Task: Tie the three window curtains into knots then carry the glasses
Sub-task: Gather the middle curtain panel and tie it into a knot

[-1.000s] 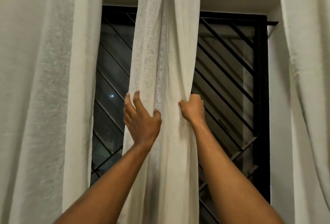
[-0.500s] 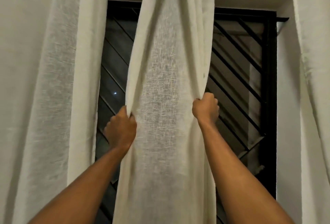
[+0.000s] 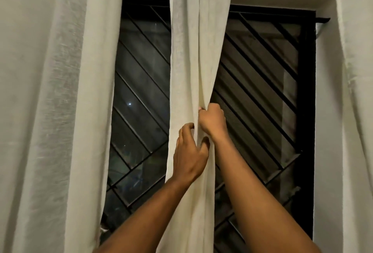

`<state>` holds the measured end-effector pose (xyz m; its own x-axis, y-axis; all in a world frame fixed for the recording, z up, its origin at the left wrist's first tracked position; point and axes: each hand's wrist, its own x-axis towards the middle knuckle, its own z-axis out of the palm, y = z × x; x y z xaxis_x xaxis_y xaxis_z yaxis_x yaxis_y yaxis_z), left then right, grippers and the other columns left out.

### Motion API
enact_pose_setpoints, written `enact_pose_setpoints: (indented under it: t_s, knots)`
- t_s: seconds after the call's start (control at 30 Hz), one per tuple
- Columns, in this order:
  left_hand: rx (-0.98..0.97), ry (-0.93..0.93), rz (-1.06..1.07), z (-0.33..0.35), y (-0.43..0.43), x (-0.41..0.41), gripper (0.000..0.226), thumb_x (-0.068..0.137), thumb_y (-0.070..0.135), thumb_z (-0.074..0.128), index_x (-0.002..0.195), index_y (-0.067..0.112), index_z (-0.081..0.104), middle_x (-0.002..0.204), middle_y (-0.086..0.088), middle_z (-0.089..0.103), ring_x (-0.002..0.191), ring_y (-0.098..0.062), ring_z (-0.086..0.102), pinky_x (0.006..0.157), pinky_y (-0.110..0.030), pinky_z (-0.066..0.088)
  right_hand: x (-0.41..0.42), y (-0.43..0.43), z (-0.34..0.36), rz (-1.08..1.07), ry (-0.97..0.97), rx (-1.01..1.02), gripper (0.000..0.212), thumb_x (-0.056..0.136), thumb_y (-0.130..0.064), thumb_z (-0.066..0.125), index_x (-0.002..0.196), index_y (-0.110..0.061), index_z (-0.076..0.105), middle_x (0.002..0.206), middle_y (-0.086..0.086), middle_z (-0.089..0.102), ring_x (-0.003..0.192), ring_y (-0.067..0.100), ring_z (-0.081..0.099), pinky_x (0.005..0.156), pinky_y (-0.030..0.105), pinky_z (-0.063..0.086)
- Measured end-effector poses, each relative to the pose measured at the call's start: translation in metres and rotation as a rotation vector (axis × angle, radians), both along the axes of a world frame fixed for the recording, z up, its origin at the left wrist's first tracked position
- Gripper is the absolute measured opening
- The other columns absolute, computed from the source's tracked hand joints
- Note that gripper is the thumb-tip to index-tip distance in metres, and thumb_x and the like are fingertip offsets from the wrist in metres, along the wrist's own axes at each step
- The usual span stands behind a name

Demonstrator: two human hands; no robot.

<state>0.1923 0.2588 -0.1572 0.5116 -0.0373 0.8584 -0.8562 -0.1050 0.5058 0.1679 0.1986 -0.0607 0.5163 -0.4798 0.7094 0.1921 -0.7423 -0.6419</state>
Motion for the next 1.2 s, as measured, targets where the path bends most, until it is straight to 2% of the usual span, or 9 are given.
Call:
enact_pose_setpoints:
  t_s: [0.07, 0.2, 0.33, 0.5, 0.6, 0.77, 0.97, 1.07, 1.2]
  knots:
    - [0.009, -0.013, -0.080, 0.001, -0.001, -0.004, 0.068, 0.086, 0.048, 0.056, 0.142, 0.032, 0.019, 0.146, 0.005, 0.035, 0.127, -0.014, 0.044, 0.098, -0.037, 0.045, 0.000, -0.001, 0.000, 0.014, 0.001, -0.009, 0.041, 0.097, -0.041, 0.045, 0.119, -0.009, 0.057, 0.114, 0.010, 0.062, 0.101, 0.027, 0.059, 0.085, 0.040, 0.051]
    - [0.054, -0.095, -0.045, 0.014, -0.003, -0.008, 0.087, 0.084, 0.056, 0.055, 0.147, 0.036, -0.001, 0.156, 0.007, 0.013, 0.135, -0.017, 0.035, 0.099, -0.035, 0.040, -0.001, 0.002, 0.001, 0.018, -0.126, -0.087, 0.054, 0.095, -0.054, 0.043, 0.135, -0.018, 0.045, 0.124, 0.004, 0.058, 0.110, 0.025, 0.058, 0.090, 0.039, 0.049]
    - [0.121, -0.128, 0.127, 0.030, -0.005, -0.005, 0.096, 0.083, 0.063, 0.053, 0.149, 0.032, -0.009, 0.158, 0.008, -0.011, 0.142, -0.024, 0.020, 0.103, -0.048, 0.037, -0.002, 0.004, 0.016, -0.044, -0.339, -0.258, 0.075, 0.093, -0.049, 0.048, 0.152, -0.027, 0.008, 0.152, 0.002, 0.028, 0.127, 0.025, 0.045, 0.098, 0.045, 0.046]
    - [0.133, -0.270, 0.319, 0.057, -0.009, 0.009, 0.105, 0.082, 0.053, 0.064, 0.150, 0.027, -0.011, 0.156, 0.008, -0.023, 0.145, -0.025, 0.006, 0.104, -0.047, 0.036, -0.003, 0.004, 0.056, -0.201, -0.394, -0.497, 0.078, 0.092, -0.037, 0.051, 0.154, -0.025, 0.005, 0.161, 0.004, 0.002, 0.143, 0.031, 0.019, 0.102, 0.048, 0.040]
    - [0.214, -0.346, 0.445, 0.075, -0.009, 0.017, 0.098, 0.084, 0.046, 0.064, 0.150, 0.026, -0.004, 0.157, 0.006, -0.018, 0.146, -0.029, 0.002, 0.107, -0.048, 0.032, -0.005, 0.000, 0.085, -0.314, -0.385, -0.628, 0.076, 0.088, -0.035, 0.052, 0.153, -0.022, 0.015, 0.161, 0.005, -0.001, 0.145, 0.032, 0.011, 0.102, 0.054, 0.040]
    - [0.281, -0.416, 0.544, 0.110, -0.009, 0.024, 0.095, 0.081, 0.049, 0.062, 0.148, 0.030, -0.003, 0.159, -0.001, -0.010, 0.142, -0.039, 0.016, 0.102, -0.049, 0.039, -0.014, -0.004, 0.128, -0.385, -0.305, -0.817, 0.071, 0.089, -0.034, 0.052, 0.151, -0.024, 0.021, 0.162, 0.005, 0.002, 0.147, 0.029, 0.005, 0.106, 0.056, 0.035]
    - [0.255, -0.367, 0.633, 0.163, -0.011, 0.026, 0.097, 0.078, 0.057, 0.061, 0.149, 0.030, 0.000, 0.158, -0.009, -0.013, 0.119, -0.036, 0.041, 0.084, -0.046, 0.051, -0.014, 0.003, 0.172, -0.362, -0.187, -0.887, 0.067, 0.090, -0.047, 0.049, 0.149, -0.028, 0.024, 0.159, 0.007, 0.014, 0.143, 0.032, 0.022, 0.104, 0.054, 0.036]
    - [0.278, -0.378, 0.734, 0.188, -0.011, 0.026, 0.087, 0.080, 0.054, 0.060, 0.147, 0.025, 0.013, 0.154, -0.012, 0.009, 0.108, -0.034, 0.044, 0.077, -0.041, 0.051, -0.012, 0.007, 0.192, -0.376, -0.166, -0.883, 0.067, 0.090, -0.055, 0.045, 0.148, -0.027, 0.027, 0.154, 0.008, 0.026, 0.136, 0.033, 0.032, 0.100, 0.050, 0.038]
    - [0.328, -0.421, 0.793, 0.215, -0.009, 0.025, 0.070, 0.080, 0.049, 0.060, 0.137, 0.020, 0.031, 0.131, -0.009, 0.037, 0.091, -0.026, 0.039, 0.068, -0.036, 0.045, -0.011, 0.008, 0.218, -0.371, -0.113, -0.844, 0.069, 0.088, -0.060, 0.045, 0.148, -0.029, 0.029, 0.150, 0.008, 0.032, 0.133, 0.033, 0.036, 0.098, 0.047, 0.037]
